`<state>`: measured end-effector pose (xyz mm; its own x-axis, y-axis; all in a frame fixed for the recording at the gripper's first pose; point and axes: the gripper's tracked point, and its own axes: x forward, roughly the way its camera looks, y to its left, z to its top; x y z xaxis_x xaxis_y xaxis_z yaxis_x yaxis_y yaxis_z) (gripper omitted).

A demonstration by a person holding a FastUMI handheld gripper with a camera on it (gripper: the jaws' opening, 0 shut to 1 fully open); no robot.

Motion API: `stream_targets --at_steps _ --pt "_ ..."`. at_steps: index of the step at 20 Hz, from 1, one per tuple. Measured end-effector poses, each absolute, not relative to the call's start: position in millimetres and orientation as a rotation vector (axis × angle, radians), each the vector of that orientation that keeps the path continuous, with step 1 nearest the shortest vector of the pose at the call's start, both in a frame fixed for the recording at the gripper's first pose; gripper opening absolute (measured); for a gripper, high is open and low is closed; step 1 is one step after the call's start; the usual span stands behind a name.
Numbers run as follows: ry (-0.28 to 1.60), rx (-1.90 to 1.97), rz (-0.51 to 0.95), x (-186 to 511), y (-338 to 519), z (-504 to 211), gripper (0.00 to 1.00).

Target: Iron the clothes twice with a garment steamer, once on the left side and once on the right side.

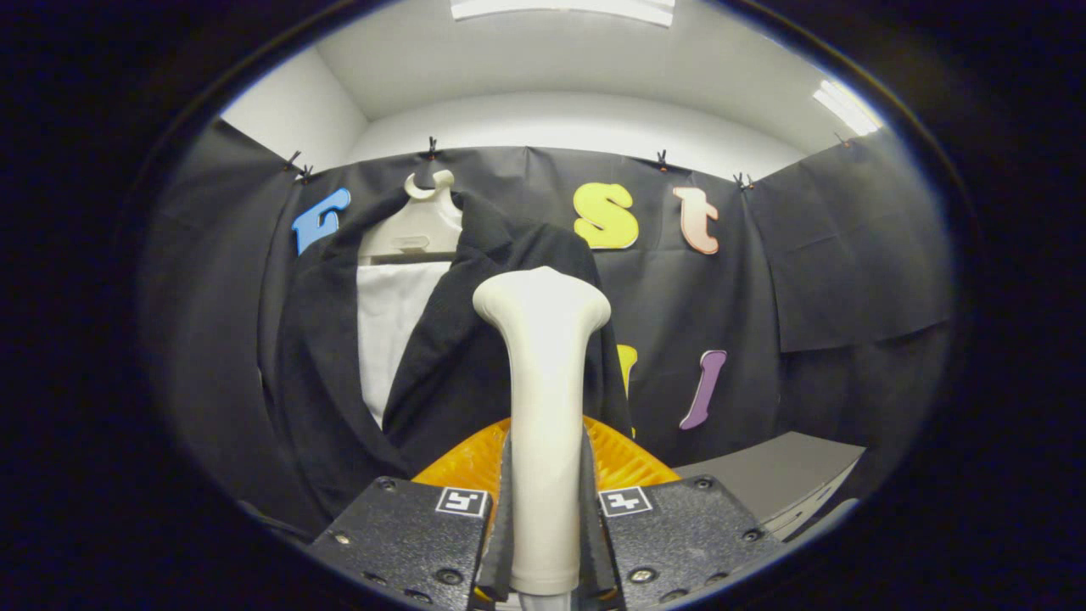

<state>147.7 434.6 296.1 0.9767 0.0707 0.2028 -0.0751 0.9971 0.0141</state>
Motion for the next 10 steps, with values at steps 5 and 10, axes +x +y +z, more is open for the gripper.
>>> stream_targets --at_steps 5,10 --pt "-0.172 0.01 0.081 139.7 430.0 272.8 0.35" --pt "-0.12 0.0 0.09 136.7 429.2 243.1 0.35"
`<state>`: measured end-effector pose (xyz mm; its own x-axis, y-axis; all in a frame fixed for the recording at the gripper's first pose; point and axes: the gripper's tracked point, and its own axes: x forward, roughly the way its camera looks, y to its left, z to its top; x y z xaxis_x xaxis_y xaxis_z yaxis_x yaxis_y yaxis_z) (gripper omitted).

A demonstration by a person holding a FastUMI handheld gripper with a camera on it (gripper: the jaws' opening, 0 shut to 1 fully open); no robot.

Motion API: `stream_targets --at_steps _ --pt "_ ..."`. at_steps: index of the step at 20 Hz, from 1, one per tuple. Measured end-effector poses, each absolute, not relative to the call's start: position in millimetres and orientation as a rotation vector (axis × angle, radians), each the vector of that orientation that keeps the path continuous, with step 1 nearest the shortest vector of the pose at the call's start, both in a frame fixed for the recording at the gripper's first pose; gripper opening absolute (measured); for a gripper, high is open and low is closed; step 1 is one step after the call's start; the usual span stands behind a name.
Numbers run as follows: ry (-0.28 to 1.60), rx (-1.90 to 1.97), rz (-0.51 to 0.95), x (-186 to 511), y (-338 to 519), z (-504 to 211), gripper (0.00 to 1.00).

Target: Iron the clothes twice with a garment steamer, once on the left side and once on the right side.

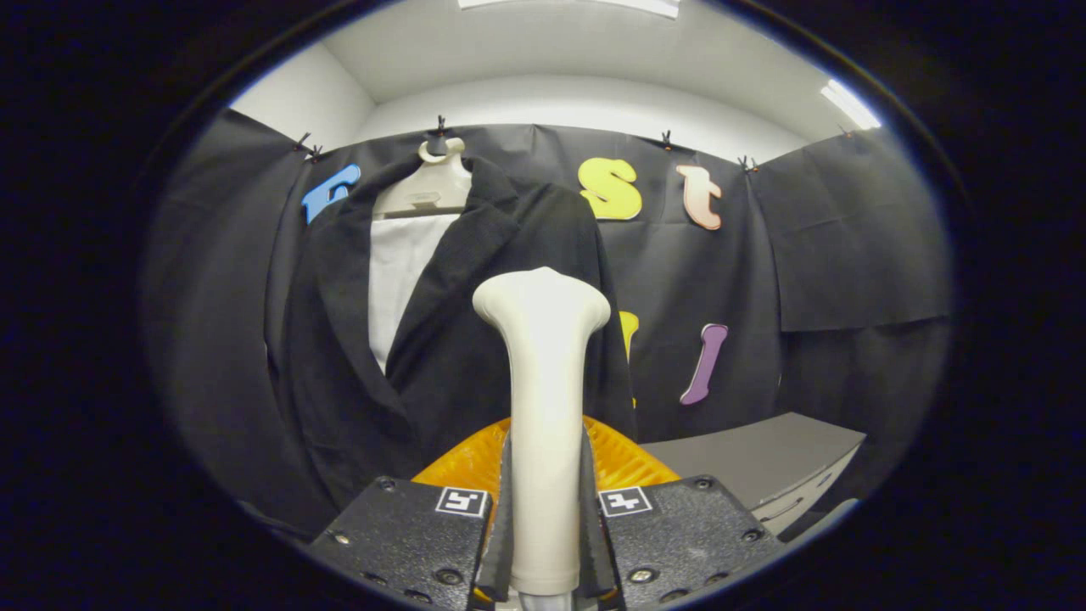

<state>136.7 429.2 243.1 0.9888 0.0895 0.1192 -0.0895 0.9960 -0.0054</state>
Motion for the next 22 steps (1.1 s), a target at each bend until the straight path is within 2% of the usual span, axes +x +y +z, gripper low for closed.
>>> stream_targets --at_steps 22 --pt "0.089 -0.052 0.115 111.2 429.9 110.6 0.35"
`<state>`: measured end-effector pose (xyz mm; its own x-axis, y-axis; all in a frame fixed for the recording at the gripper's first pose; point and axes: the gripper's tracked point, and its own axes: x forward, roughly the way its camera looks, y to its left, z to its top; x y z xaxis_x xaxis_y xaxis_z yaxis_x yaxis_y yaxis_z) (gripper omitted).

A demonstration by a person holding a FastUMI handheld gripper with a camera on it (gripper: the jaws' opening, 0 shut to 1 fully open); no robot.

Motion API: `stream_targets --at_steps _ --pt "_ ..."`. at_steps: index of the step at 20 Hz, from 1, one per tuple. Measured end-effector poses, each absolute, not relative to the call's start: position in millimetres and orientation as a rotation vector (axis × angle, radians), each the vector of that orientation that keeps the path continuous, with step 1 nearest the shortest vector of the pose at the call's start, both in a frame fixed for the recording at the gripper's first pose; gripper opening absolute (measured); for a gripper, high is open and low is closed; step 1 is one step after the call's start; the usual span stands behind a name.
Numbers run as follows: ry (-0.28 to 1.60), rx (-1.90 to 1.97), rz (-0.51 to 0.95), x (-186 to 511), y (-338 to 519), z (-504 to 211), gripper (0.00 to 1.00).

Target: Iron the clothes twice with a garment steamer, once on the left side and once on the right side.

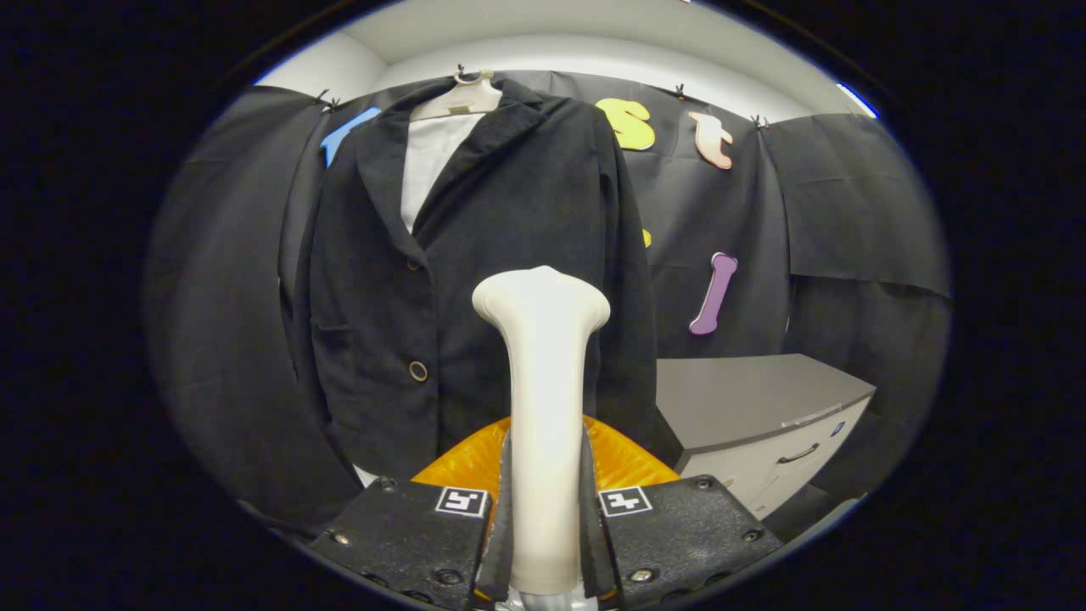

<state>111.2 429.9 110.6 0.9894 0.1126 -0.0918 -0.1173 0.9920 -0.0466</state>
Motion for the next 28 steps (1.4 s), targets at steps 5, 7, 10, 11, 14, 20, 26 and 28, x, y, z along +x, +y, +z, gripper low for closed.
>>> stream_targets --at_steps 5,7,10,11,14,20,26,28 --pt "0.158 -0.073 0.129 104.6 431.9 74.8 0.34" --pt "0.174 -0.079 0.133 98.5 432.2 62.6 0.34" --pt "0.194 -0.088 0.138 94.5 436.3 47.2 0.34" --pt "0.204 -0.093 0.139 93.0 437.0 41.7 0.34" --pt "0.231 -0.095 0.143 88.7 438.9 26.4 0.34" --pt "0.28 -0.108 0.147 81.1 439.9 -1.7 0.35" --pt "0.336 -0.131 0.149 73.5 439.5 -33.6 0.35" --pt "0.364 -0.137 0.146 71.2 438.3 -46.4 0.34"
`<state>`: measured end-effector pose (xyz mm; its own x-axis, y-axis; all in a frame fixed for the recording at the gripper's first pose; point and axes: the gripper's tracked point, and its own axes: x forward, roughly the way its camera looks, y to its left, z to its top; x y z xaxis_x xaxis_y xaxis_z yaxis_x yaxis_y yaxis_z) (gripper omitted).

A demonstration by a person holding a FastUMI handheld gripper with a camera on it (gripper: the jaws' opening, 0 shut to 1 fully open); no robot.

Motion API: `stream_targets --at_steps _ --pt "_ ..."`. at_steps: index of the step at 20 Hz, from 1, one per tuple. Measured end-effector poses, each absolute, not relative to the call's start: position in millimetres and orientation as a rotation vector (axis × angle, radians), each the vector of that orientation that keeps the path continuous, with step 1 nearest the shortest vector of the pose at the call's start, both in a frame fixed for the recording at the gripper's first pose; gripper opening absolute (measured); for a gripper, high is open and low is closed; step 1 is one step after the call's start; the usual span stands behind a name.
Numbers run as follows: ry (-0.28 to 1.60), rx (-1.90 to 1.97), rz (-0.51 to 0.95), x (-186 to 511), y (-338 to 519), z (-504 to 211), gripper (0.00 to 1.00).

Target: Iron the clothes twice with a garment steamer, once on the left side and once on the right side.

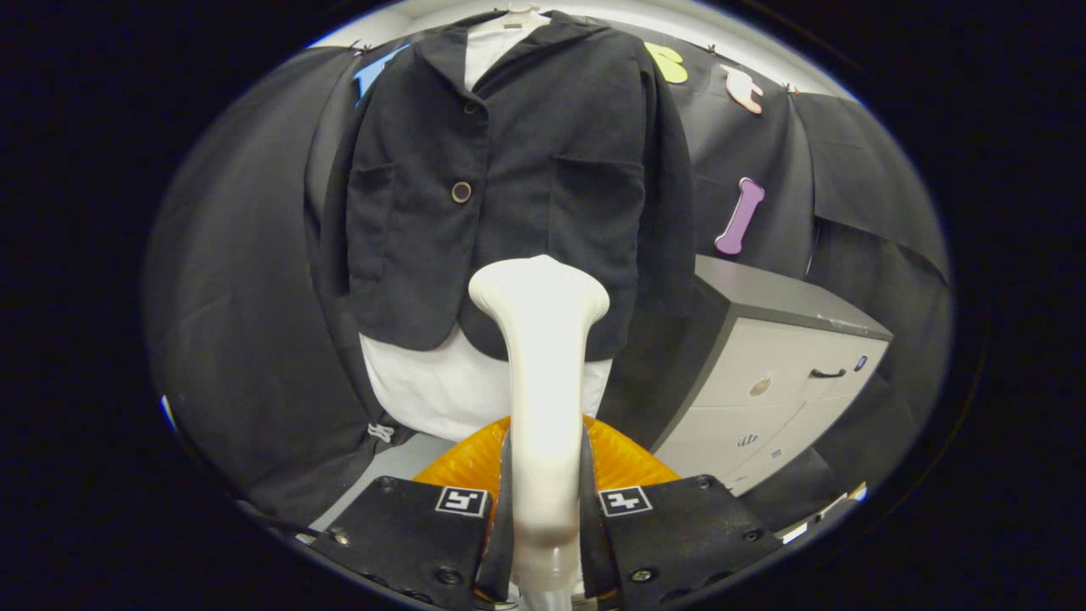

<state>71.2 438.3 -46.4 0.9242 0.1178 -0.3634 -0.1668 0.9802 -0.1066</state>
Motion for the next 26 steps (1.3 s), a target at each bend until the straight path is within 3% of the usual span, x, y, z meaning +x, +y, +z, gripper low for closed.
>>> stream_targets --at_steps 4,10,26 --pt "0.437 -0.112 0.14 70.5 432.5 -72.3 0.35" --pt "0.4 -0.102 0.142 63.4 435.5 -53.4 0.34" --pt "-0.185 -0.046 0.234 10.1 550.1 203.4 0.34"
